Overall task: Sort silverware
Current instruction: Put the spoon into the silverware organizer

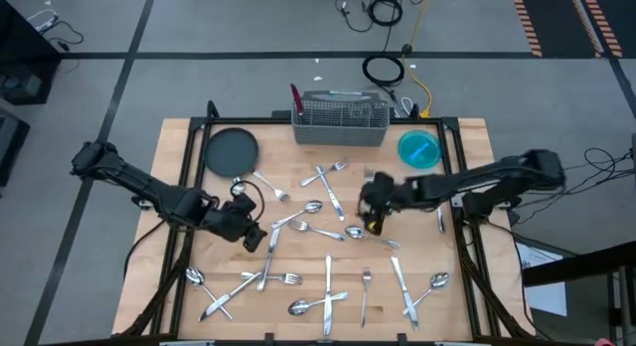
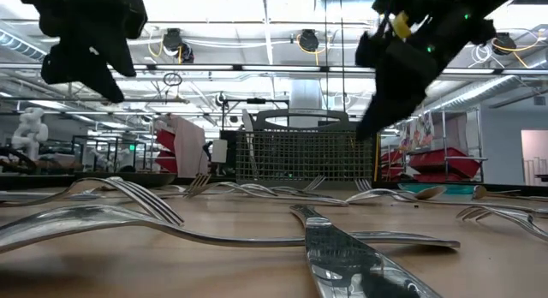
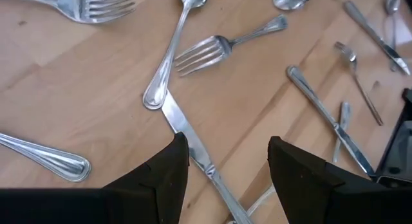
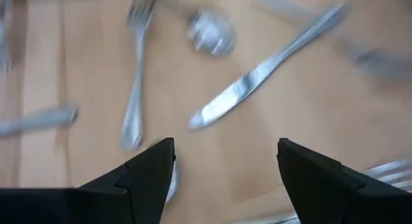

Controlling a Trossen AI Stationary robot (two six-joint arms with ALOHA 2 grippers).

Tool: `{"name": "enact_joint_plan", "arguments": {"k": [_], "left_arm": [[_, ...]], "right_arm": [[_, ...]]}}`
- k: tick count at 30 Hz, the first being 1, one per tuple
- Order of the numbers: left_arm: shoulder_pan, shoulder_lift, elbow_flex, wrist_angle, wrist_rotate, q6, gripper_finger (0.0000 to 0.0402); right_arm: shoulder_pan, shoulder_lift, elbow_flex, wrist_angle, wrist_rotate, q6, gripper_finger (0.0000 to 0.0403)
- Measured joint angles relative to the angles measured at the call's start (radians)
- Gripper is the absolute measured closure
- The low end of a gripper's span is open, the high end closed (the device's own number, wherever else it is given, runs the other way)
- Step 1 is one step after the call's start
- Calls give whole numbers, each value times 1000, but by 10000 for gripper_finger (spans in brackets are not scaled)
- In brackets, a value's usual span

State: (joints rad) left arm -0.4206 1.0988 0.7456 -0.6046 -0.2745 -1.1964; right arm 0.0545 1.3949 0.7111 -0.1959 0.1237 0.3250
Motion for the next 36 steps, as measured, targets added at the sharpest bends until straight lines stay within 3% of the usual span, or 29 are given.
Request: {"name": "enact_joint_plan", "arguments": {"k": [7,13,16,25,28,33,36], "left_arm": [[-8,-52,0,-60,-5,27,189],[-7,-60,0,-100,-33,39,189],[-7,-60,0,-100,-36,54,189],[-7,-60,0,-101,-39,52,189],[-7,-60,0,-105,-45,52,189],[-7,-60,0,-126,-53,53,189],[-7,-60,0,-150,-58,53,189]], "right_arm": [[128,82,2,-111,-19,122,140],[204,90,2,-107,91,183,140],[222,129,2,-101,143,184,140],[230,291,8,-1,116,254,146],[232,310,14,-52,132,328,191],[233,307,11,-81,148,372,361],[231,301,8,-66,137,423,388]]}}
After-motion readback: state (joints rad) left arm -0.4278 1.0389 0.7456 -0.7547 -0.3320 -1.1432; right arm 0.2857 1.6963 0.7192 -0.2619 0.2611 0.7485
